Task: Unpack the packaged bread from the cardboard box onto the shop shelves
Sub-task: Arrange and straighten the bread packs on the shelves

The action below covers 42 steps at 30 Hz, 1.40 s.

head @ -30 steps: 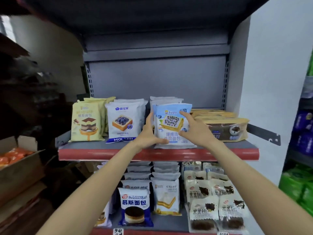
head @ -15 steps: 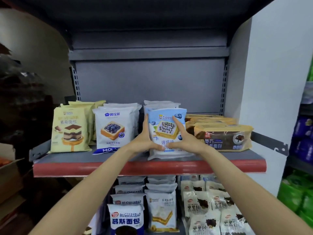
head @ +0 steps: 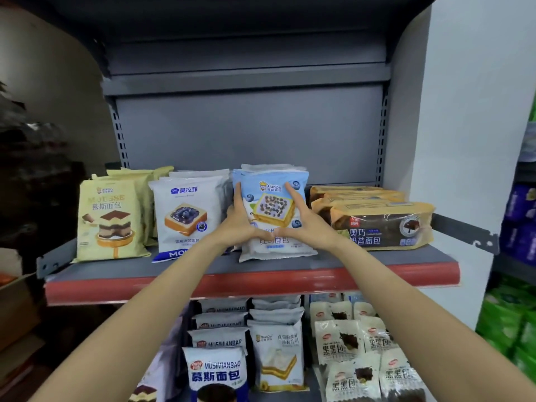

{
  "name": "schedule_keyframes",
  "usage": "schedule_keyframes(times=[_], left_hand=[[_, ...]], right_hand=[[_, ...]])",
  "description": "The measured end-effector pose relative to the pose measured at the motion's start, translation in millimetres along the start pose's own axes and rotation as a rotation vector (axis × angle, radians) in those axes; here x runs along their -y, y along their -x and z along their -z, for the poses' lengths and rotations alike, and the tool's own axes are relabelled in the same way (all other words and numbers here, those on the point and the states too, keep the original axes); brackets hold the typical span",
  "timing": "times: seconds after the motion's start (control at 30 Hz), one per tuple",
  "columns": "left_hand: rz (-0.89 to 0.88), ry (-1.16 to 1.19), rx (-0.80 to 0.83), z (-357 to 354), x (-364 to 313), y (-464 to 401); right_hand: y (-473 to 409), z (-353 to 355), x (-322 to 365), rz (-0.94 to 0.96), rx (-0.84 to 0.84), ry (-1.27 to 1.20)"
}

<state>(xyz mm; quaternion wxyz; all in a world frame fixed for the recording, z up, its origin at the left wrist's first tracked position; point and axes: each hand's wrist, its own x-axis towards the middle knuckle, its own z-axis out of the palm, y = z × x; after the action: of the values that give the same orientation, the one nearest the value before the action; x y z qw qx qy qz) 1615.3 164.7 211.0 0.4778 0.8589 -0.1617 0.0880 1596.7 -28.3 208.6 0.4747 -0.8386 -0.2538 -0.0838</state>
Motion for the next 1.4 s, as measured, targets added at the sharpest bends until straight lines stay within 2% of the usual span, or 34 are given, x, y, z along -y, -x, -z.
schedule_keyframes(times=[0.13,0.2,0.37,0.47,0.53,0.6,0.73,0.87,0.93,1.07,1.23,1.4], left_hand=[[0.060,0.186,-0.051,-3.7,-14.8,0.6],[0.033,0.237,-0.077,-2.9,-14.9,-1.1],[-0.177,0.231,-0.119,-7.2,-9.5,12.1],[-0.285,0.182,-0.132,-9.2,-7.1,17.7],[-0.265,0.093,-0.134,-7.8,-9.2,13.7],[-0.219,0.013,-0.123,-8.8,-13.5,12.4],[-0.166,-0.107,-0.165,-16.2,-10.0,17.4],[-0.084,0.013,-0.089,-18.3,-4.7,25.9],[-0.074,0.002,-0.048,-16.8,-5.9,23.3],[-0.068,0.032,-0.020,-11.3,-7.1,21.9],[-0.025,0.147,-0.078,-7.4,-1.9,22.0],[-0.024,0.088,-0.003,-9.3,-10.3,13.9]], right_hand=[[-8.3,6.8,-1.5,-0.058,0.025,-0.318],[-9.9,5.4,1.6,-0.058,0.016,-0.384],[5.3,3.2,4.2,0.101,0.043,-0.216],[10.3,0.5,0.2,0.230,-0.021,-0.020],[1.9,-1.1,-4.3,0.228,-0.068,0.070],[-7.8,-1.8,-7.2,0.137,-0.077,0.078],[-6.7,1.3,-12.0,0.074,0.023,0.186],[5.4,2.3,-11.8,0.092,0.125,0.217],[4.9,-1.7,-8.6,0.067,0.142,0.228],[2.1,-17.2,-1.8,0.014,0.127,0.259],[2.8,-19.1,-1.6,0.008,0.060,0.168],[1.7,-5.3,-6.6,0.051,0.056,0.116]])
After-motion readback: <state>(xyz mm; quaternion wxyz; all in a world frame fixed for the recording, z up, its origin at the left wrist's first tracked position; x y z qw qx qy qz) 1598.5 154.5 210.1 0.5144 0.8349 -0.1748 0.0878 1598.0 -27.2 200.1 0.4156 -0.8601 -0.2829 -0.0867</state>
